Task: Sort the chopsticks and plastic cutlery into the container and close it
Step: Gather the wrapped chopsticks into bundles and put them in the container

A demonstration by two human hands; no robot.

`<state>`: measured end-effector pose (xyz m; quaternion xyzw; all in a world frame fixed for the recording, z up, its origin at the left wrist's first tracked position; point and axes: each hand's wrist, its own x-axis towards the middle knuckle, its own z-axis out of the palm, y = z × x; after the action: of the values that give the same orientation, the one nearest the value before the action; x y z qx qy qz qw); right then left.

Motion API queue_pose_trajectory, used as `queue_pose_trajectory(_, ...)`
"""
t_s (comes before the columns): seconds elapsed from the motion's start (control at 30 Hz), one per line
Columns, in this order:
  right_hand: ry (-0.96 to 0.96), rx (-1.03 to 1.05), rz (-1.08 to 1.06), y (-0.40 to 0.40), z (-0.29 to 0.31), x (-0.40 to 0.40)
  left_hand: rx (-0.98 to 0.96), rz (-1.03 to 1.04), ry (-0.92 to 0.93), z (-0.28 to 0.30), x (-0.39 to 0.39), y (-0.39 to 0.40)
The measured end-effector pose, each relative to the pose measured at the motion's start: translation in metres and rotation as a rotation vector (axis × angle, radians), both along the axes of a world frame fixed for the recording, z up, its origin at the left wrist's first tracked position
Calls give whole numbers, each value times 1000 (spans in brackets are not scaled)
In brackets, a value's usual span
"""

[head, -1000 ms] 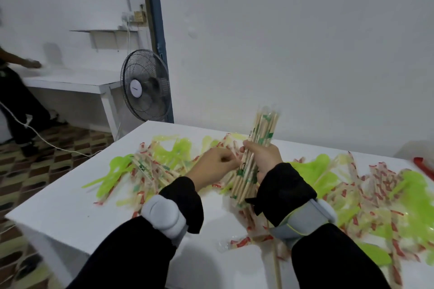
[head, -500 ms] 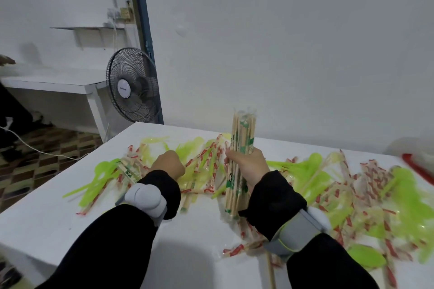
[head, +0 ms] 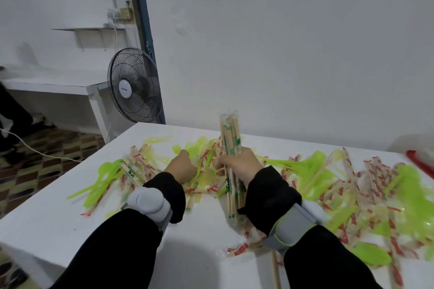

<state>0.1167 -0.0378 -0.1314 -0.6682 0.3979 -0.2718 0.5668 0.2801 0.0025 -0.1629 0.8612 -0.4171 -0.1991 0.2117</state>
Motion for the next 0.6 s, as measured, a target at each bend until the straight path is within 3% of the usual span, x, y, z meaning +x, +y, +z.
queue_pose_trajectory(0.17, 308, -36, 163, -5, 5, 15, 8, -12, -27, -2, 2, 3)
queue_pose_trajectory(0.27, 455, -107, 150, -13, 7, 14, 29, 6, 82, 7, 11, 9)
queue_pose_trajectory(0.43, 552, -139, 127, -17, 5, 10, -122, 123, 28, 27, 28, 12)
queue_pose_trajectory(0.53, 545, -140, 91, -20, 8, 3, -144, 95, 104, 26, 18, 10)
queue_pose_trajectory(0.6, 500, -127, 74, -20, 11, -3, -121, 50, 41, 17, 10, 7)
